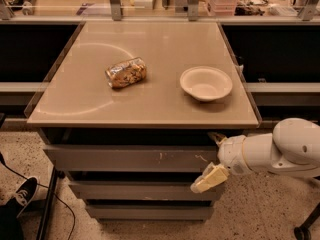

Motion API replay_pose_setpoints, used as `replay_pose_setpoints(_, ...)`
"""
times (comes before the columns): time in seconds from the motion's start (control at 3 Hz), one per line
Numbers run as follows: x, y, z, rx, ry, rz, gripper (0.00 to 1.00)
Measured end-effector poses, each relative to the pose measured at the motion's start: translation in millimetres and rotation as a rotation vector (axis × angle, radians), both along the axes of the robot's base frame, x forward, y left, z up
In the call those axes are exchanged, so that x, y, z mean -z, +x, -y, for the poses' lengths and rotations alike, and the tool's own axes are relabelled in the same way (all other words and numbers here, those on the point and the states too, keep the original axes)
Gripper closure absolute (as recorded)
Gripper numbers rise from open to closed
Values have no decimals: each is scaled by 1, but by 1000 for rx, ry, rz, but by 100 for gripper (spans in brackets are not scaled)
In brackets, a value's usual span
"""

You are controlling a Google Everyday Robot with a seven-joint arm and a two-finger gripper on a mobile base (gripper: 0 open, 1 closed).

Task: Open top drawer

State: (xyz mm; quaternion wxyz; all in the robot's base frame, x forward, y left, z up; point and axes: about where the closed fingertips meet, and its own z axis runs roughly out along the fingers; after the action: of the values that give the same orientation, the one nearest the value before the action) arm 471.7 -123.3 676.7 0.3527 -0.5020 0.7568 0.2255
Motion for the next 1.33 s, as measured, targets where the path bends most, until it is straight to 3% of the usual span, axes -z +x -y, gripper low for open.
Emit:
replay_pose_setpoints(0.33,17,-6,1,-18,-13,-79,0)
replay_pose_setpoints(1.33,11,-16,9,-18,-30,-142,0)
